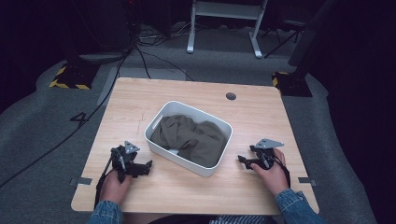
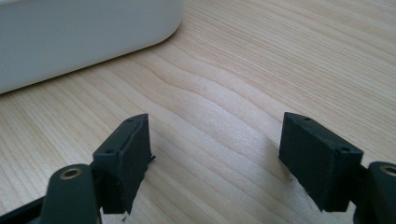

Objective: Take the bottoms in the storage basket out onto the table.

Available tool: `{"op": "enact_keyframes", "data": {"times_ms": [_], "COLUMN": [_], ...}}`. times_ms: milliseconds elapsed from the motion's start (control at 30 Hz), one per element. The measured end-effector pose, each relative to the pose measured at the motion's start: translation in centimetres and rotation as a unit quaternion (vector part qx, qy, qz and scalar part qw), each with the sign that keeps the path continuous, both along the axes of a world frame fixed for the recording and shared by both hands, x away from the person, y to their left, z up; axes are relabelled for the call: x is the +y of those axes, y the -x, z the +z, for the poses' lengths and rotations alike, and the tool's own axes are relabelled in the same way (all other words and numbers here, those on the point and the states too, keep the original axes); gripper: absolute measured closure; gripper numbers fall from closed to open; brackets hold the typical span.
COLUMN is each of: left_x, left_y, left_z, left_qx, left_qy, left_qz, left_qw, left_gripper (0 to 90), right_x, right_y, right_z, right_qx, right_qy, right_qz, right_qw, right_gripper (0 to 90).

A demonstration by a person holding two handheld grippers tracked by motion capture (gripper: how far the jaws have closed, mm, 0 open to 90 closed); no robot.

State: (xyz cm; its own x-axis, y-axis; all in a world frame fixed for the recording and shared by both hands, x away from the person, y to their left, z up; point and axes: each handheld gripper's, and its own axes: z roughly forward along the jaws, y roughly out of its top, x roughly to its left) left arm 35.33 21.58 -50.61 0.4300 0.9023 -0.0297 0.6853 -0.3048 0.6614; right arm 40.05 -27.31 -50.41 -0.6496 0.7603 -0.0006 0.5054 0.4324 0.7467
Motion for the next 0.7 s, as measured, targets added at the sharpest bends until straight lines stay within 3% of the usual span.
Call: {"op": "enact_keyframes", "data": {"times_ms": [233, 400, 700], "left_x": [0.0, 0.0, 0.0], "left_y": [0.0, 0.0, 0.1], "left_z": [0.0, 0.0, 0.0], "left_qx": [0.0, 0.0, 0.0], "left_qy": [0.0, -0.001, 0.0], "left_qz": [0.001, 0.001, 0.004], "left_qw": [1.0, 1.0, 1.0], "left_gripper": [0.0, 0.0, 0.0], "right_x": [-0.1, 0.0, 0.5], "right_y": [-0.2, -0.4, -0.2], "right_z": [0.3, 1.0, 4.1], "right_qx": [0.009, 0.017, 0.003], "right_qy": [-0.006, -0.019, -0.021], "right_qz": [0.006, 0.012, 0.035], "right_qw": [0.9999, 0.9996, 0.9992], "right_gripper": [32.6, 32.5, 32.0]}}
